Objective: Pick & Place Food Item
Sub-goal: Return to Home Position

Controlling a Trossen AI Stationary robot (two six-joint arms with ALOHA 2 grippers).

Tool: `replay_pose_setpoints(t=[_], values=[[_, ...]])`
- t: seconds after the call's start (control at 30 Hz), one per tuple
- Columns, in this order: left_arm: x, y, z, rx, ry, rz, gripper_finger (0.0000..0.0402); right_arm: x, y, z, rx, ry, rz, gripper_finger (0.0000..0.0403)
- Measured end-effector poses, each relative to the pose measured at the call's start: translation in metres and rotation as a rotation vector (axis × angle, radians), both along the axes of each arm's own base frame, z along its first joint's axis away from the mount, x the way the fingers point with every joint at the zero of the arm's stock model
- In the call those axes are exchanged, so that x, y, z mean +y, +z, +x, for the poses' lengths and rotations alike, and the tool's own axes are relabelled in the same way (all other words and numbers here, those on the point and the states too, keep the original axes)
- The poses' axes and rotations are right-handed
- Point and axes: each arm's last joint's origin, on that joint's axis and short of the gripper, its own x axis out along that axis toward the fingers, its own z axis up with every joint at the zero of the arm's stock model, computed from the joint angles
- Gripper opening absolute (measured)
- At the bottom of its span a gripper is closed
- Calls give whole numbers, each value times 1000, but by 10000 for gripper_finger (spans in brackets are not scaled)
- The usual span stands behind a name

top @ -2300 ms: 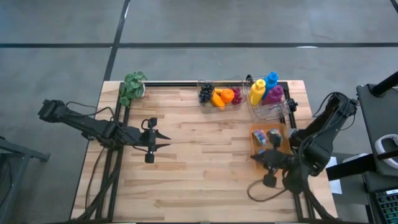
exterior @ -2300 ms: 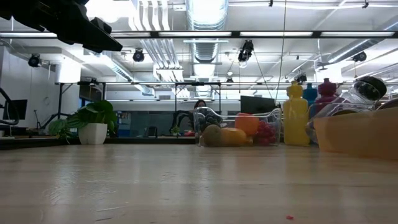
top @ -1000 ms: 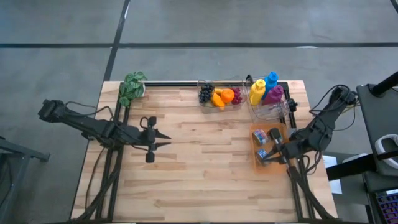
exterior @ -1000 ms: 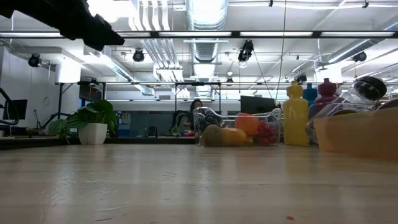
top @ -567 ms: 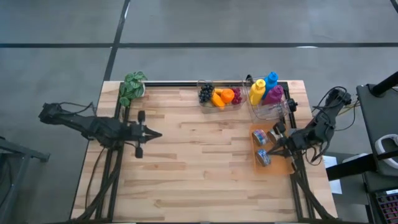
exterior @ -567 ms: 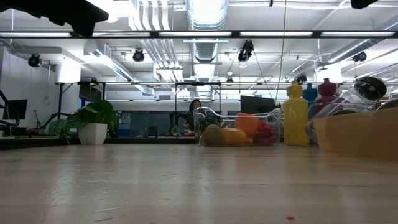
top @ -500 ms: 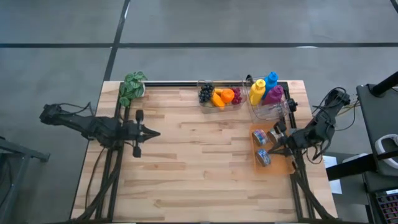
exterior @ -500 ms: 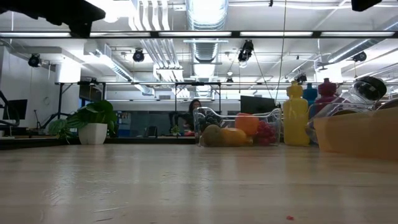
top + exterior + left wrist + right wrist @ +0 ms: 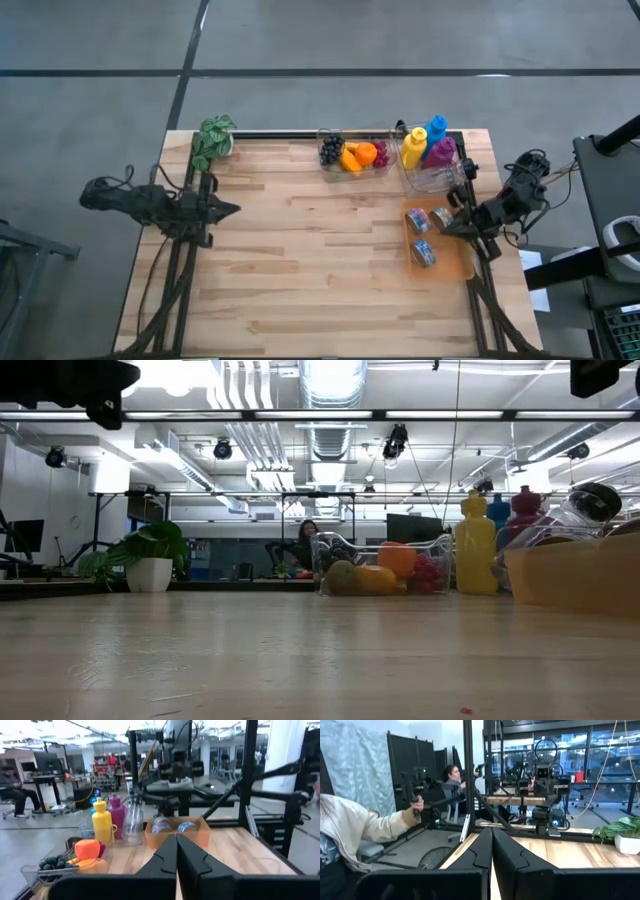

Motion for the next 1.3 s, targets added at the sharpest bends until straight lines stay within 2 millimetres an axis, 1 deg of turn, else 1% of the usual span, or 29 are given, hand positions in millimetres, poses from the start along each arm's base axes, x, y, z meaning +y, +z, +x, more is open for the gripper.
replay_pose_setpoints(t=[0.1, 0.27, 0.43, 0.6, 0.97, 1.07, 1.3], values=[[2, -2, -6, -24, 0, -4, 1, -2, -7, -2, -16, -6, -3, 8], [4, -4, -13, -54, 2, 3, 1, -3, -9, -1, -9, -56, -7, 8], [4, -5, -13, -39, 2, 11, 1, -2, -11, 0, -8, -54, -4, 8], [4, -8, -12, -8, 1, 24, 1, 1, -18, 3, -12, -53, 2, 8], [2, -21, -8, 31, 0, 26, 3, 12, -50, 13, 0, -53, -8, 8], [2, -27, -6, 41, 0, 14, 3, 14, -55, 15, -12, -52, 6, 8], [0, -39, -1, 48, -1, 14, 3, 16, -67, 17, 17, -50, 5, 8]])
